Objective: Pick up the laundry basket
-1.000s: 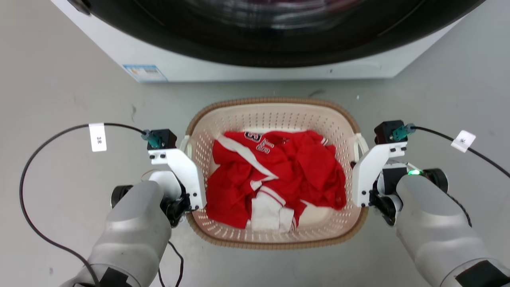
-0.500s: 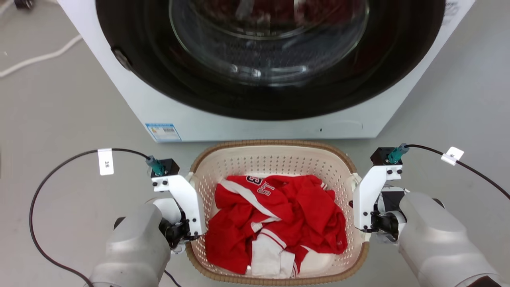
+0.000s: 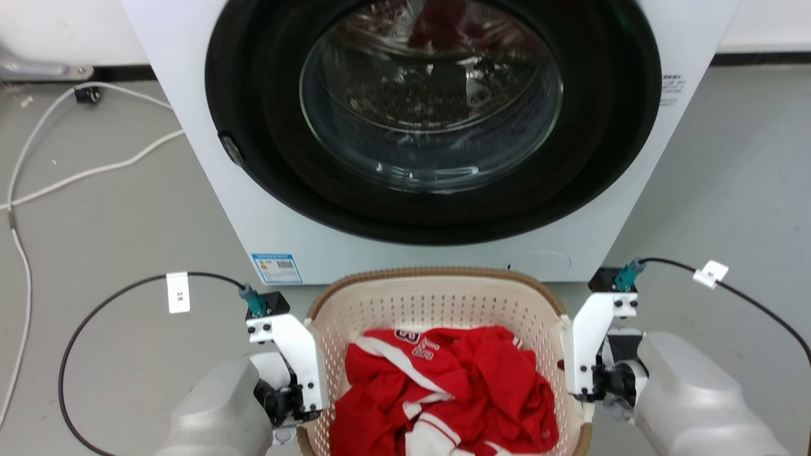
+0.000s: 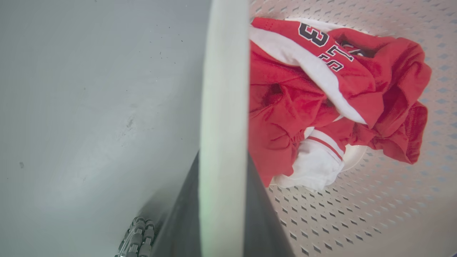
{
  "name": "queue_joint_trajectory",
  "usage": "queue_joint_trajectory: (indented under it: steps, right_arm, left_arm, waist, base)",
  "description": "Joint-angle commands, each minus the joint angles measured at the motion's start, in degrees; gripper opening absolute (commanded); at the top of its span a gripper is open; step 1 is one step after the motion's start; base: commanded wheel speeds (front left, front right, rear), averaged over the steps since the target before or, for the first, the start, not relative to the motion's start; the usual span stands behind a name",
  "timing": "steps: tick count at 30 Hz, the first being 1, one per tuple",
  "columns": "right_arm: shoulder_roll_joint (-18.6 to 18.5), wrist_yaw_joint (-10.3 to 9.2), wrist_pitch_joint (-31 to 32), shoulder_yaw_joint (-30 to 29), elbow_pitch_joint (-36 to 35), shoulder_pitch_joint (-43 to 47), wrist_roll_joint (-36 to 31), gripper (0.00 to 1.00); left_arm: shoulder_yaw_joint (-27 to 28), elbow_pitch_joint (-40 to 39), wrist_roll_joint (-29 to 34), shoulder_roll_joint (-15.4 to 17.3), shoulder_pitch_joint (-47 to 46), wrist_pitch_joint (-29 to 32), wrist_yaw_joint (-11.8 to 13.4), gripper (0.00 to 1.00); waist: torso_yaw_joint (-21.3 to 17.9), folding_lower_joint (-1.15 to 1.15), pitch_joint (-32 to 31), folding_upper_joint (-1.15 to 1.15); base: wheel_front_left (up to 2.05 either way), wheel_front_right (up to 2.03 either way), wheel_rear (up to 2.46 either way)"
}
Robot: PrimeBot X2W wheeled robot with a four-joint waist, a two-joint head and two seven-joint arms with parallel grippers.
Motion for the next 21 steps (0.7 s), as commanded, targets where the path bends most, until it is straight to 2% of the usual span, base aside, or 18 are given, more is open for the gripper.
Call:
queue_joint_trajectory:
  steps: [1,7,21]
  right_arm:
    - [1.0,0.8,0.2,0.3,-0.4,1.0,0.9,0.0]
    - [1.2,0.8,1.5,1.1,0.2,2.8,2.1,0.0]
    - [1.1,0.8,2.2,2.5,0.6,3.8,3.9,0.0]
  left_arm:
    - [-0.2,-0.4,-0.5,-0.9,0.9,0.5,-0.4,0.0]
    - [-0.9,-0.7,-1.3,-0.8,2.7,1.4,-0.4,0.0]
    - [-2.2,-1.7,-3.2,-0.7,4.1,2.2,-0.5,0.0]
  waist:
    - [0.2,0.01,-1.5,0.0]
    - [0.5,0.01,-3.6,0.0]
    - [0.5,0.01,-3.9,0.0]
  base:
    - [0.0,0.0,0.0]
    - [0.0,0.0,0.0]
    - [0.0,0.0,0.0]
